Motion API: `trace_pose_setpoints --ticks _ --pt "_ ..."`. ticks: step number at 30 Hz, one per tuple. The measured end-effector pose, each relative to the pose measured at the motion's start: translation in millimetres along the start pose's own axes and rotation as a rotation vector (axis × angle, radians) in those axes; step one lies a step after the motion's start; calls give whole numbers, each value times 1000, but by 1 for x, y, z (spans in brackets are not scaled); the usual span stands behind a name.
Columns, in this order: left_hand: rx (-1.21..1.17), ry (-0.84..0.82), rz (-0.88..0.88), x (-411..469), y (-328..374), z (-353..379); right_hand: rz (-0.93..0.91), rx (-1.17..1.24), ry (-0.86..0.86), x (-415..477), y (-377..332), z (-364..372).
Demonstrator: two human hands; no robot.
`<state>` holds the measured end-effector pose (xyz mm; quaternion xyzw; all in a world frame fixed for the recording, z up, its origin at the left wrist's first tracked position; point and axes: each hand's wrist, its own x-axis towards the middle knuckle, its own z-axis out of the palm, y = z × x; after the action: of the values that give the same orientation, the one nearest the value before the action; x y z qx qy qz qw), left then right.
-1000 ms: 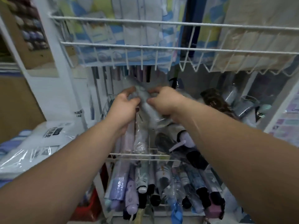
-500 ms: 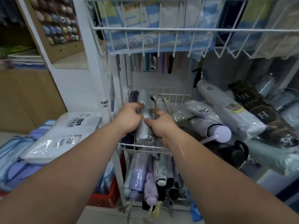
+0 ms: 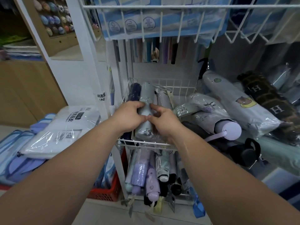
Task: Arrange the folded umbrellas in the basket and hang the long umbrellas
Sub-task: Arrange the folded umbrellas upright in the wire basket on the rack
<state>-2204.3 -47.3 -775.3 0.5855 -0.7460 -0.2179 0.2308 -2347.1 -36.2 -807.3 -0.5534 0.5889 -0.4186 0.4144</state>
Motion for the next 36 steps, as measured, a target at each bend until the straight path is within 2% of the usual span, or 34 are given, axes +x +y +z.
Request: trace_pose_setpoints --ticks 4,9,14,18,22,24,26,28,31,36 --pt "7 -8 5 -6 1 0 19 32 -18 -3 3 -4" --pt "182 -52 92 -8 -2 0 -36 -168 -29 -2 4 4" --pt "284 -126 67 -8 4 0 -72 -344 -45 -15 -10 -1" --pt "287 -130 43 -13 11 -2 -120 -430 37 -31 -30 -13" --pt "185 20 93 -23 30 -1 -259 -447 126 -59 -59 -44" --pt "39 69 176 -26 48 5 -327 -505 183 -74 -74 -70" --pt "-184 28 210 -28 72 15 -344 -581 236 -85 -83 -103" --pt "-335 -35 203 -28 99 26 -306 -653 286 -90 -85 -141" --pt "-436 -78 214 -23 135 42 -196 -693 373 -92 -70 -192" --pt "-407 -145 194 -8 182 57 -76 -765 375 -92 -44 -233"
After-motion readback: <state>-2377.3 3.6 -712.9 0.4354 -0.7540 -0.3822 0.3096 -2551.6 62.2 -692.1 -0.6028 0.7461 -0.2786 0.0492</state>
